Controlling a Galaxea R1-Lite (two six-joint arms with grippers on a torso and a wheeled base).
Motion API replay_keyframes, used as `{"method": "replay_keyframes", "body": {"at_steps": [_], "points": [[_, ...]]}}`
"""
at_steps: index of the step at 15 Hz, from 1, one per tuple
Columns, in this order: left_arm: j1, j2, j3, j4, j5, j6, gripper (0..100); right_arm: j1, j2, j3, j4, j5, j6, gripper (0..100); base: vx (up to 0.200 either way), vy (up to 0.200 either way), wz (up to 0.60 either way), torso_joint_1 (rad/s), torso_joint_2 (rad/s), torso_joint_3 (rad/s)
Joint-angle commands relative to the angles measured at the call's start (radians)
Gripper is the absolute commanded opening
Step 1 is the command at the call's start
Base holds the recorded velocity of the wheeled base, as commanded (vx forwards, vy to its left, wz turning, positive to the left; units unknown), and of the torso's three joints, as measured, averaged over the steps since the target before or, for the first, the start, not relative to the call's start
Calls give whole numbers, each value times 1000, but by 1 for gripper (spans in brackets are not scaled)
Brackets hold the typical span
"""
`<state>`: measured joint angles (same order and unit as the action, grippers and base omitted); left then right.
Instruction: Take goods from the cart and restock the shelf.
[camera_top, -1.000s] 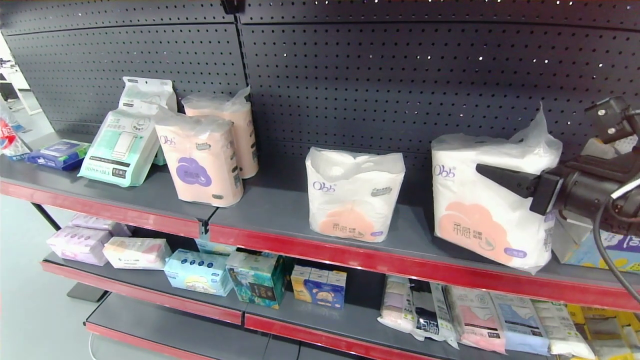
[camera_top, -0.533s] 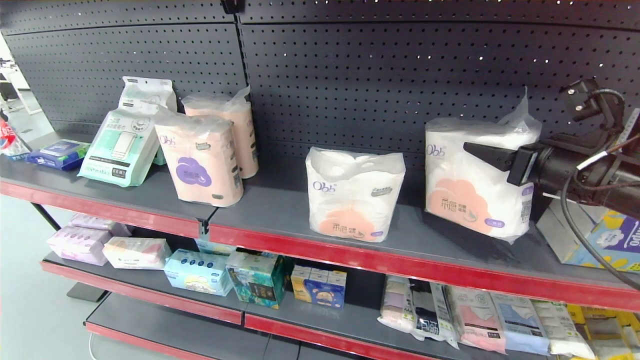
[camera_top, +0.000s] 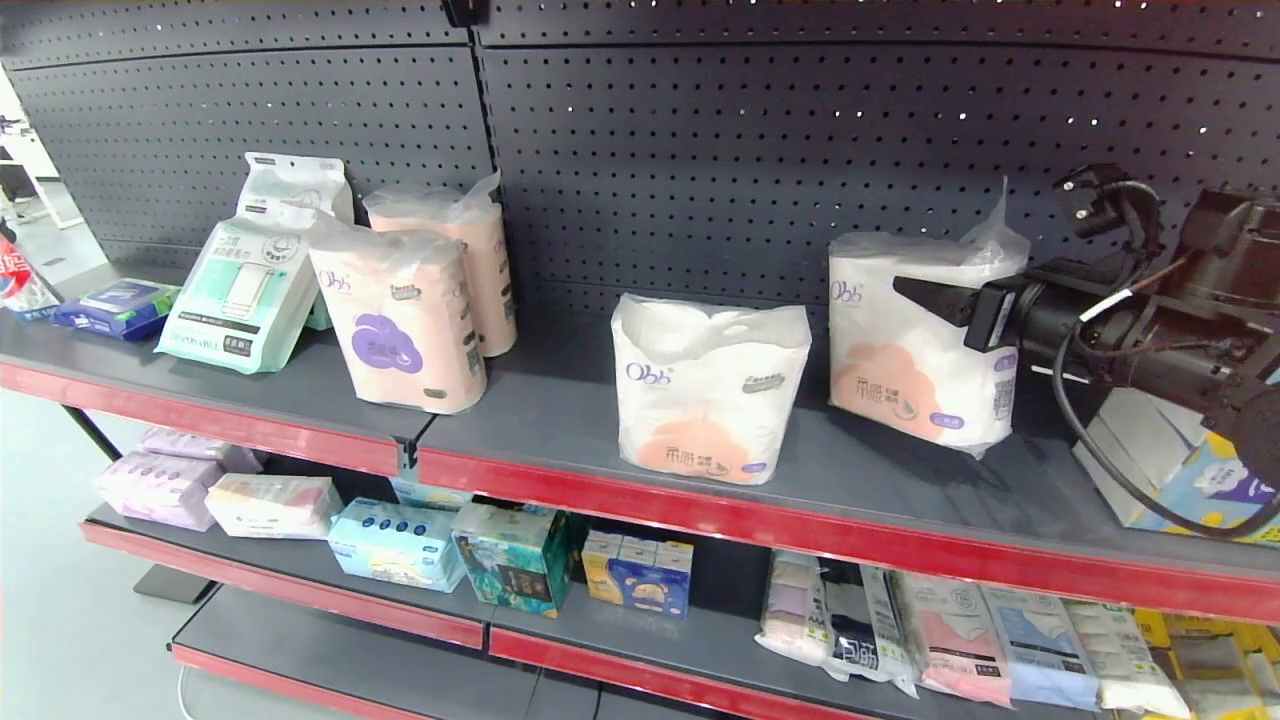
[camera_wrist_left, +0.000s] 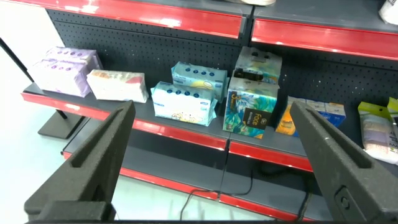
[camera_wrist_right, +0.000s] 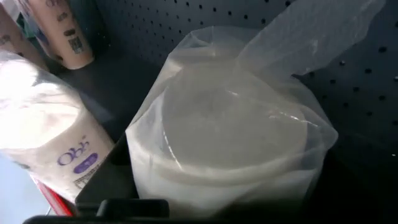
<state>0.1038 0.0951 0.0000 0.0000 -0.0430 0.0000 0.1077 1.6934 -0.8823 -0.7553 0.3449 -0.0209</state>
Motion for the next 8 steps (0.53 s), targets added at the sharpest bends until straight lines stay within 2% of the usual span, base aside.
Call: {"method": "replay_keyframes", "body": {"at_steps": [1, 4, 8], "points": [[0, 2, 0, 0, 0, 0, 100, 0, 58, -43, -10, 2, 1, 0, 0, 0, 0, 0, 0, 0], [0, 2, 0, 0, 0, 0, 100, 1, 109, -83, -55, 39, 7, 0, 0, 0, 0, 0, 0, 0], [0, 2, 0, 0, 0, 0, 100, -23, 144, -86, -90, 166, 25, 0, 0, 0, 0, 0, 0, 0]]}}
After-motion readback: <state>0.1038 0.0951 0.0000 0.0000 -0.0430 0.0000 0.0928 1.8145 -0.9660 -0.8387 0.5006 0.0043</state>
